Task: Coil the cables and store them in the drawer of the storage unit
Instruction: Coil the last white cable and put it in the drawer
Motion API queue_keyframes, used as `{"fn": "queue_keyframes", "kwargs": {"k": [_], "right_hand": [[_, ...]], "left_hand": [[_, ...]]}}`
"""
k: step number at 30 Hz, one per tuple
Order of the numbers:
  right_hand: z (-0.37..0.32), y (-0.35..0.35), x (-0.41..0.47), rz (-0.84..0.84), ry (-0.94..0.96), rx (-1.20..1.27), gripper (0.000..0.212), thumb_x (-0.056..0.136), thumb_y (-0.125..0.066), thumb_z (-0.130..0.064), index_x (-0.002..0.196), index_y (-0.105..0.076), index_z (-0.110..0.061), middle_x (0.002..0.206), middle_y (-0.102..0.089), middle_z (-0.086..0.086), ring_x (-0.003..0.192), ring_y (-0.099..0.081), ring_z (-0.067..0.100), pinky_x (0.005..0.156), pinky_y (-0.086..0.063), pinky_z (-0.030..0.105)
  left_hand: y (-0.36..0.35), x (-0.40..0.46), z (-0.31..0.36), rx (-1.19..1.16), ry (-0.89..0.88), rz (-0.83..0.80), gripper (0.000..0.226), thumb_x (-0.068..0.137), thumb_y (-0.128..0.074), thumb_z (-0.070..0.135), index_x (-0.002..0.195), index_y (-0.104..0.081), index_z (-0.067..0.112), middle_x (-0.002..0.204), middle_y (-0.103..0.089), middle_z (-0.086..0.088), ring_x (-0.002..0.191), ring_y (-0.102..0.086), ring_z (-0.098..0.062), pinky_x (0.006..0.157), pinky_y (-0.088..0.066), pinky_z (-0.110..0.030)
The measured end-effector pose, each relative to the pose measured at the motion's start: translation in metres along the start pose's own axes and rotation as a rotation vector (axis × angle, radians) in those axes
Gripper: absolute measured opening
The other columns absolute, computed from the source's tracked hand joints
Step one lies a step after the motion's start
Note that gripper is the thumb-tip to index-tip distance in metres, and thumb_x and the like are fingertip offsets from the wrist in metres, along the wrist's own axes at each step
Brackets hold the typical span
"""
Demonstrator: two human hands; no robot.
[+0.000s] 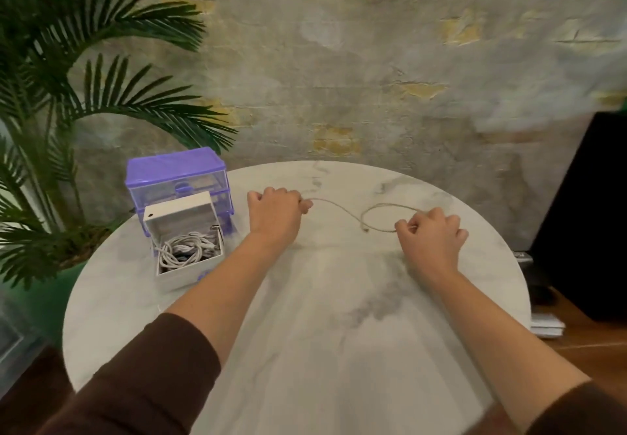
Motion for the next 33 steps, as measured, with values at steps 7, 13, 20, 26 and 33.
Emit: {"fn": "queue_keyframes", "kwargs": {"k": [7,13,20,26,33], "right_hand": [[-0.051,-0.004,-0.017,0.026,0.285,0.173,0.028,0.097,-0.044,-0.031,0.117,-0.063,-0.025,0.121,-0.060,-0.005,0.119,-0.041,0.019,0.100,-0.020,0.036],[-0.080,0.015,-0.014,-0.068,0.148,0.729,0.021,0.101,-0.040,-0.033,0.095,-0.058,-0.024,0.066,-0.054,-0.010,0.063,-0.050,0.014,0.063,-0.043,0.037],[-0.079,0.016,0.002,-0.077,-0.056,0.742,0.023,0.098,-0.042,-0.036,0.090,-0.061,-0.026,0.066,-0.050,-0.009,0.063,-0.046,0.013,0.066,-0.039,0.036],[-0.068,0.005,0.005,-0.031,-0.169,0.772,0.023,0.100,-0.040,-0.031,0.095,-0.061,-0.023,0.069,-0.053,-0.009,0.065,-0.050,0.011,0.064,-0.038,0.033],[-0.043,0.000,0.016,-0.017,-0.271,0.768,0.025,0.096,-0.042,-0.025,0.099,-0.066,-0.021,0.094,-0.064,-0.003,0.089,-0.058,0.018,0.074,-0.040,0.032]], "left_hand": [[0.029,-0.009,0.033,-0.593,-0.066,-0.046,0.030,0.098,-0.043,0.050,0.084,-0.063,0.033,0.064,-0.053,0.017,0.074,-0.054,-0.012,0.078,-0.042,-0.036],[0.045,-0.018,0.026,-1.098,0.042,-0.128,0.038,0.095,-0.052,0.047,0.070,-0.063,0.022,0.056,-0.053,0.013,0.059,-0.052,-0.008,0.068,-0.044,-0.025],[0.022,-0.040,-0.010,-1.403,0.166,-0.379,0.031,0.099,-0.045,0.030,0.075,-0.059,0.017,0.072,-0.068,-0.002,0.084,-0.067,-0.015,0.093,-0.040,-0.029],[0.013,-0.048,-0.018,-1.127,0.077,-0.489,0.023,0.102,-0.045,0.030,0.095,-0.066,0.022,0.072,-0.061,0.003,0.070,-0.060,-0.014,0.077,-0.044,-0.023],[0.021,-0.049,-0.033,-1.171,0.359,-0.261,0.032,0.100,-0.048,0.036,0.083,-0.061,0.012,0.061,-0.051,0.000,0.050,-0.051,-0.013,0.060,-0.050,-0.027]]}}
Point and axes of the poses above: each hand's wrist, its own x-axis towards the middle knuckle, its own y-axis out of the back of the hand, z = x × y, the point moved 2 cm from there along x, towards the middle knuckle
